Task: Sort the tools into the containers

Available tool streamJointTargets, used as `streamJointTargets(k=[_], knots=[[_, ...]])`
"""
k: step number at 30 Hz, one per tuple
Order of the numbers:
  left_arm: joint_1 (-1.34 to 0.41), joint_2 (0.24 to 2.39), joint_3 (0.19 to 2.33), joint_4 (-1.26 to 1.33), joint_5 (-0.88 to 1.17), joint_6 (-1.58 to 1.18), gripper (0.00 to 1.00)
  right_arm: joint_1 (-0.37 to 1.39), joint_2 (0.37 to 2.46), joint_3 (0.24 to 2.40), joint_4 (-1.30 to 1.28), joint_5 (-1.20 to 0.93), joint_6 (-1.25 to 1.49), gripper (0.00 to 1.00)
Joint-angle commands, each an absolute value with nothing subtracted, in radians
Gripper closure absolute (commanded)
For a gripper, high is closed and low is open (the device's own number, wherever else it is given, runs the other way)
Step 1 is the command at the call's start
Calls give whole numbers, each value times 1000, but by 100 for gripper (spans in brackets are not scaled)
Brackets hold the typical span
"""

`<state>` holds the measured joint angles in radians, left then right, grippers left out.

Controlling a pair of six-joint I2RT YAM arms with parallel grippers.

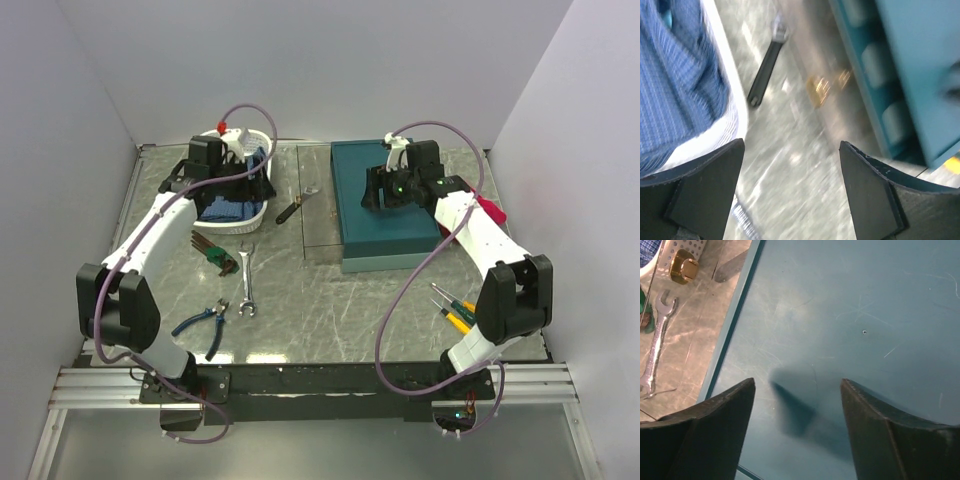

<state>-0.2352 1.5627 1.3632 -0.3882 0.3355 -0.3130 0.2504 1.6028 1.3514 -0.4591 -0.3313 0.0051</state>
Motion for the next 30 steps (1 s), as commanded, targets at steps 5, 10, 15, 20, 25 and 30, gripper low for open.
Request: streamJointTargets(k=[5,10,15,20,25,30], knots=[[-227,1358,1244,-701,350,167,18,239,1525,1301,-572,-336,-89,13],[-229,1197,1097,-805,303,377,15,238,1373,1261,-597,-318,-152,9],[-154,1134,976,-913,210,578,20,238,1278,1206,-614,-279,-178,8],[1,1043,796,-931,213,785,21,238,1255,1204,-614,-272,-190,8],[48,1066,713,-876,247,822,24,238,1262,1227,-621,-278,-193,7],[49,1110,652,-848,252,845,28,238,1269,1230,-626,-275,-199,7]])
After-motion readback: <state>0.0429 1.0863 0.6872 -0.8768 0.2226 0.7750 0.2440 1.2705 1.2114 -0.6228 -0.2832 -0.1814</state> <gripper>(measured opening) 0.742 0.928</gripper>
